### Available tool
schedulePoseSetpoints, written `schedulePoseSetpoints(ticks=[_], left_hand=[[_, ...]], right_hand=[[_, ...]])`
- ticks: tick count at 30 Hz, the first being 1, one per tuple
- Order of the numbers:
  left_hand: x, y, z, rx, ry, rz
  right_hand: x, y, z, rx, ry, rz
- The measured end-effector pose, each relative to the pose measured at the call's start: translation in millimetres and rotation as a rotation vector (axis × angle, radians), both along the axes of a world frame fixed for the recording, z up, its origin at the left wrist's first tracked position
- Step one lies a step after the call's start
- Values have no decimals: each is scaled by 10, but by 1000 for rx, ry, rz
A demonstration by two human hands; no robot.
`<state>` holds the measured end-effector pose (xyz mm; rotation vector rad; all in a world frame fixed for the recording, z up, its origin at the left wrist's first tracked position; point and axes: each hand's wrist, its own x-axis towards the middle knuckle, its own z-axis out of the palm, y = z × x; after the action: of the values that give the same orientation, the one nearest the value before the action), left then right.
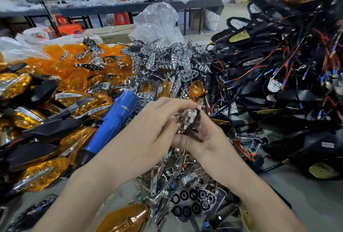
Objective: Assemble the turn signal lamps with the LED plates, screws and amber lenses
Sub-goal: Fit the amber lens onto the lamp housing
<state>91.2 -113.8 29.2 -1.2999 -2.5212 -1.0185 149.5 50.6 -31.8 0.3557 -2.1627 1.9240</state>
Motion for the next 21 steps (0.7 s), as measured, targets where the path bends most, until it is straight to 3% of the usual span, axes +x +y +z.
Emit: schedulePoseSetpoints(ticks=[9, 21], left_hand=[[-24, 5, -5, -9, -61, -40], [-70, 0, -84, 40, 77, -60]], right_hand=[[-29, -3, 47, -56, -95, 11], [-44, 1, 49, -80, -127, 56]])
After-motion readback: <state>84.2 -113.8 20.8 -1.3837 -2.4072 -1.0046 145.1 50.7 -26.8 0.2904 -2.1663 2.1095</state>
